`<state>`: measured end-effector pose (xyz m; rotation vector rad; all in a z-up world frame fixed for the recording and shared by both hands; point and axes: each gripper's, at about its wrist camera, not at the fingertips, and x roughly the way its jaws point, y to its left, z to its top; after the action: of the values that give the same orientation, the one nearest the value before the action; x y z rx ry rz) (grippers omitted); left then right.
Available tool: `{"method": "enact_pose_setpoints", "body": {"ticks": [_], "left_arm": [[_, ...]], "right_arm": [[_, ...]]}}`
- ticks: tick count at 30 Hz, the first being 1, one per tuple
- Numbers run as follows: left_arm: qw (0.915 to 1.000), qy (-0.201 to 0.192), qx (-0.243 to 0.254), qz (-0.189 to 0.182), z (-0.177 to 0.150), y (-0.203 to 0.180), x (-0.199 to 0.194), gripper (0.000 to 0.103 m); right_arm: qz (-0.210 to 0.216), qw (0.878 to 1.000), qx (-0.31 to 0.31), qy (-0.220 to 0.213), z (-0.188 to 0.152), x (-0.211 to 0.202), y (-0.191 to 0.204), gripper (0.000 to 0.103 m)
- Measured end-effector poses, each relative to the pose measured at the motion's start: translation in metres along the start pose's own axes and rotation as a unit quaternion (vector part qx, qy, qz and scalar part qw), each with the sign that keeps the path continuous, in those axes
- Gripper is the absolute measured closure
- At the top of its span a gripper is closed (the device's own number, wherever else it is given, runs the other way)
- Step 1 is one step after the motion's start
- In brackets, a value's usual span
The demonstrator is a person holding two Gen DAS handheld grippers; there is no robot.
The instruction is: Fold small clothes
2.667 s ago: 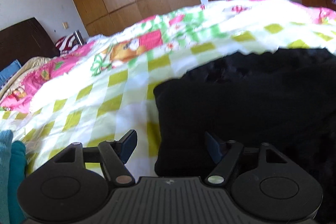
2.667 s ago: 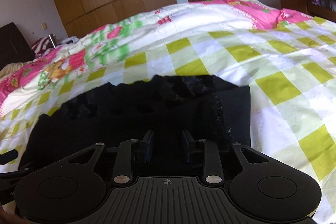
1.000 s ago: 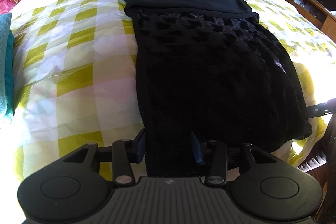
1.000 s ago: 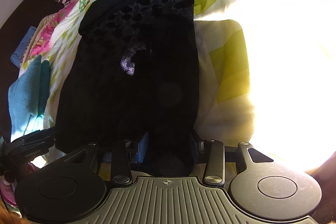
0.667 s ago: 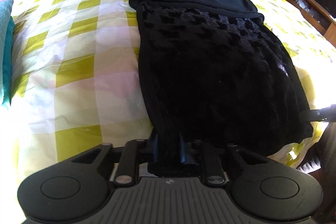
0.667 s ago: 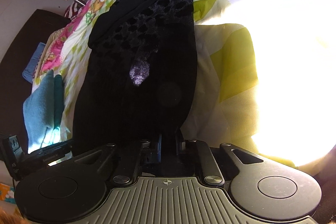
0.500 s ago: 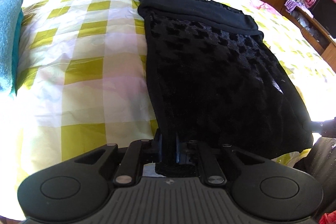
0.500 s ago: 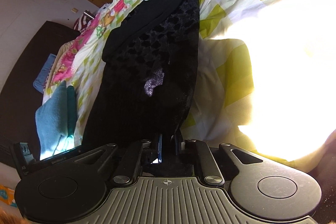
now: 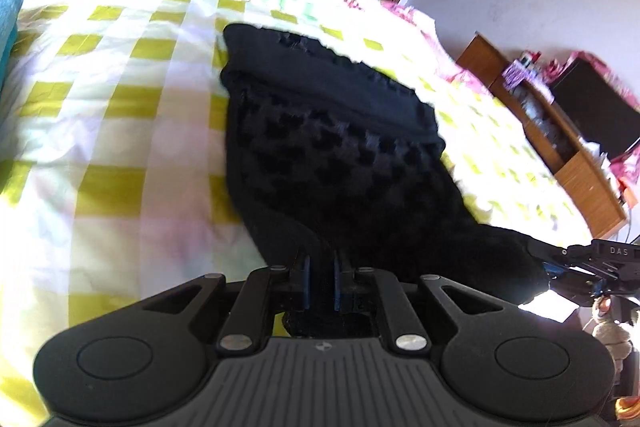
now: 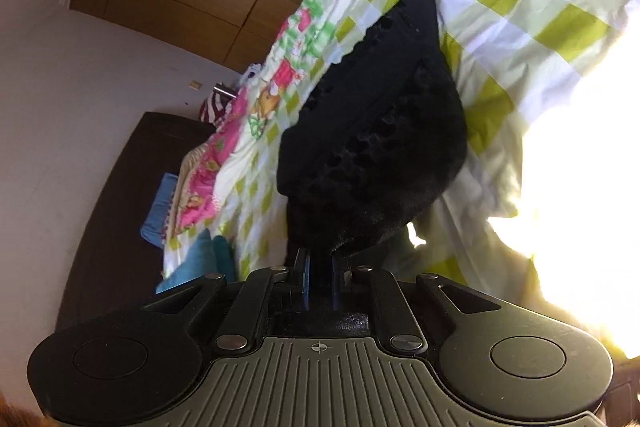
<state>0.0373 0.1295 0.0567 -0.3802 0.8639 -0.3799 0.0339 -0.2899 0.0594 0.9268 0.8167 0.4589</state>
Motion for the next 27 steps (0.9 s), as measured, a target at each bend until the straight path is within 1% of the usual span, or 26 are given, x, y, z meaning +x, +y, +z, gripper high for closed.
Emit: {"method": "enact_pose_setpoints", "body": {"ticks": [3, 4, 6, 8, 9, 11, 13, 14, 15, 16, 17, 18, 20, 21, 22, 23, 24, 27], "left_arm": [[0.9986, -0.04, -0.016, -0.031, 0.049, 0.002, 0.013, 0.079], [0.9979, -0.052, -0.018, -0.034, 0.066, 0.004, 0.02, 0.079], [0.9961, -0.081, -0.023, -0.028, 0.108, 0.013, 0.04, 0.079], [0.9945, -0.096, -0.038, -0.018, 0.147, 0.026, 0.068, 0.079], [0.9939, -0.1, -0.046, -0.008, 0.162, 0.032, 0.082, 0.079], [0.9913, -0.105, -0.077, 0.021, 0.193, 0.049, 0.121, 0.078], [0.9888, -0.103, -0.1, 0.038, 0.212, 0.063, 0.152, 0.078], [0.987, -0.106, -0.106, 0.059, 0.217, 0.071, 0.165, 0.078], [0.9865, -0.105, -0.1, 0.075, 0.22, 0.075, 0.177, 0.078], [0.9859, -0.104, -0.099, 0.086, 0.219, 0.077, 0.183, 0.078], [0.9856, -0.103, -0.101, 0.088, 0.216, 0.081, 0.186, 0.078], [0.9857, -0.102, -0.104, 0.085, 0.213, 0.083, 0.185, 0.076], [0.9866, -0.103, -0.101, 0.076, 0.205, 0.088, 0.179, 0.07], [0.9868, -0.101, -0.1, 0.078, 0.2, 0.089, 0.175, 0.062], [0.9872, -0.098, -0.098, 0.078, 0.195, 0.091, 0.17, 0.054], [0.988, -0.094, -0.095, 0.079, 0.191, 0.092, 0.167, 0.052], [0.9889, -0.089, -0.088, 0.08, 0.188, 0.091, 0.165, 0.049], [0.9927, -0.075, -0.065, 0.069, 0.188, 0.086, 0.169, 0.045]], "right_arm": [[0.029, 0.999, -0.01, -0.043, 0.048, 0.025, 0.017, 0.093], [0.031, 0.998, -0.014, -0.058, 0.066, 0.036, 0.02, 0.093], [0.026, 0.996, -0.012, -0.084, 0.102, 0.06, 0.021, 0.093], [0.003, 0.994, 0.007, -0.111, 0.143, 0.093, 0.014, 0.093], [-0.012, 0.992, 0.011, -0.122, 0.157, 0.106, 0.011, 0.093], [-0.046, 0.989, 0.018, -0.138, 0.184, 0.142, 0.002, 0.089], [-0.072, 0.986, 0.011, -0.149, 0.2, 0.163, -0.006, 0.089], [-0.089, 0.983, 0.002, -0.157, 0.204, 0.173, -0.012, 0.086], [-0.095, 0.982, -0.004, -0.161, 0.207, 0.176, -0.013, 0.083], [-0.097, 0.982, -0.011, -0.161, 0.207, 0.179, -0.015, 0.075], [-0.096, 0.981, -0.029, -0.164, 0.203, 0.168, -0.02, 0.069], [-0.101, 0.979, -0.051, -0.168, 0.2, 0.165, -0.019, 0.067], [-0.138, 0.968, -0.126, -0.165, 0.19, 0.164, -0.014, 0.063], [-0.168, 0.958, -0.171, -0.156, 0.186, 0.169, -0.01, 0.06], [-0.186, 0.951, -0.199, -0.145, 0.182, 0.173, -0.009, 0.059], [-0.198, 0.947, -0.218, -0.129, 0.18, 0.179, -0.01, 0.059], [-0.204, 0.945, -0.228, -0.115, 0.178, 0.184, -0.01, 0.059], [-0.21, 0.94, -0.251, -0.093, 0.176, 0.201, -0.008, 0.058]]}}
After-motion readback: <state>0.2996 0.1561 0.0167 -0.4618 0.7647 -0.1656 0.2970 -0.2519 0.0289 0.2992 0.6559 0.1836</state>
